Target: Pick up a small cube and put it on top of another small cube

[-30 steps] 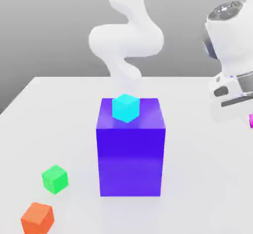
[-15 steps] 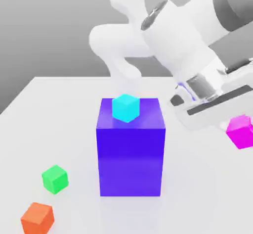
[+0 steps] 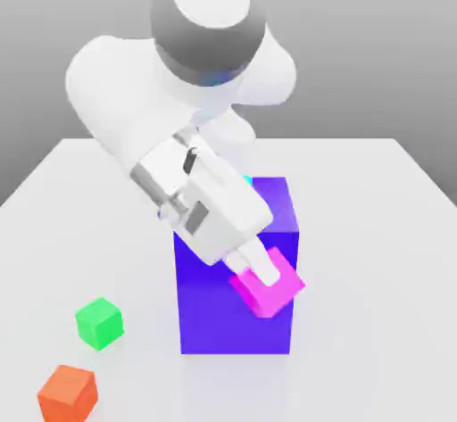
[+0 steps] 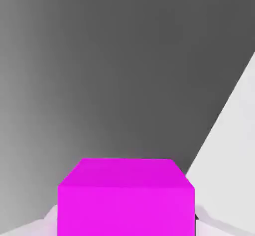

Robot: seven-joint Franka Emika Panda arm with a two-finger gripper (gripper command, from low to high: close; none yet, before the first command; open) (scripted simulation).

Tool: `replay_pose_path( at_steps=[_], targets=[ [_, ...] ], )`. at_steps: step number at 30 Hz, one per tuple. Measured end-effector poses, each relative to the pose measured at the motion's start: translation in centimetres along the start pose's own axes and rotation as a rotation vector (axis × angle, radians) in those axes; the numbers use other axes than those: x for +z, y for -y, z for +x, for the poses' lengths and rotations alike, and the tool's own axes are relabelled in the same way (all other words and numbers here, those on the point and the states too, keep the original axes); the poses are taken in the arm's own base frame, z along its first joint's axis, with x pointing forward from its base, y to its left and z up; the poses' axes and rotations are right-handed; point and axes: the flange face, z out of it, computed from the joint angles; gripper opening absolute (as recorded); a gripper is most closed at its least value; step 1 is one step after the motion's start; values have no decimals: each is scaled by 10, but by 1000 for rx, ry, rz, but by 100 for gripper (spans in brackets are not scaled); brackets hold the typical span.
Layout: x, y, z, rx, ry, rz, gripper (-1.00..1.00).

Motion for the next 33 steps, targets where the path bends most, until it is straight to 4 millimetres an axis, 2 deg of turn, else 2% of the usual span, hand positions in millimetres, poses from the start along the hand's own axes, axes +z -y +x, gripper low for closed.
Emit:
replay_pose_path(
  at_steps=[3,6,11,15,33],
  targets=[
    [-38,13,54,162,-57,58,-100],
    [-64,12,88,288,-129,79,-100],
    [-55,-2,90,376,-248,15,-100],
    [-71,-9,110,480,-348,33,-100],
    [-83,-47,142,724,-788,158,-100]
  ],
)
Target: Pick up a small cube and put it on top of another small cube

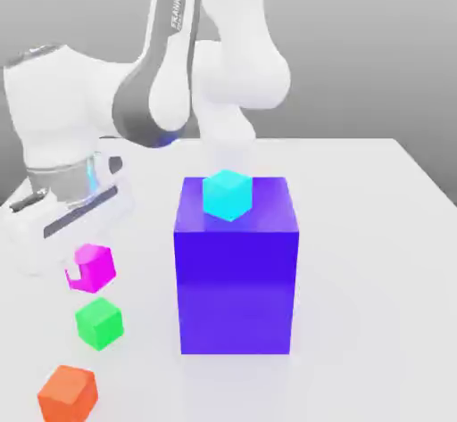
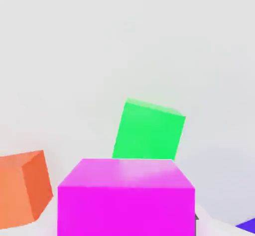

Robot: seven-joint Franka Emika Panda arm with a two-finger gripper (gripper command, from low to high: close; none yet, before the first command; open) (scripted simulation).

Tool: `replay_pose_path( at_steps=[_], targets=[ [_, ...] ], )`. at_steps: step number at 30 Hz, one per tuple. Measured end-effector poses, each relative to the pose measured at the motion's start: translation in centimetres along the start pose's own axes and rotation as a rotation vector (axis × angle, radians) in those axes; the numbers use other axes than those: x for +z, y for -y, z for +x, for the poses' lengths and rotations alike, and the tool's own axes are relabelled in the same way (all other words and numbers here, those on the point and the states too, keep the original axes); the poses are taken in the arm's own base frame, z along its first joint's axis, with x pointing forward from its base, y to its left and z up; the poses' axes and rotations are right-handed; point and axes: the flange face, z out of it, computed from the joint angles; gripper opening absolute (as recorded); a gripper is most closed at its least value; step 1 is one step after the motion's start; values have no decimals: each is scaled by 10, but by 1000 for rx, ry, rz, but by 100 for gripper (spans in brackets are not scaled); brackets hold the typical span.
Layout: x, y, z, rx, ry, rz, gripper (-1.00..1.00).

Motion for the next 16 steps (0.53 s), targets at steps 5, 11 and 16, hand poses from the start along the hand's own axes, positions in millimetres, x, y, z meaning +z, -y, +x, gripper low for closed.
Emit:
replay_pose_path(
  at_steps=[5,11,16],
  targets=[
    [15,-1,1,18,-38,36,-100],
    [48,1,2,18,-39,39,-100],
    [68,-2,4,14,-38,33,100]
  ],
)
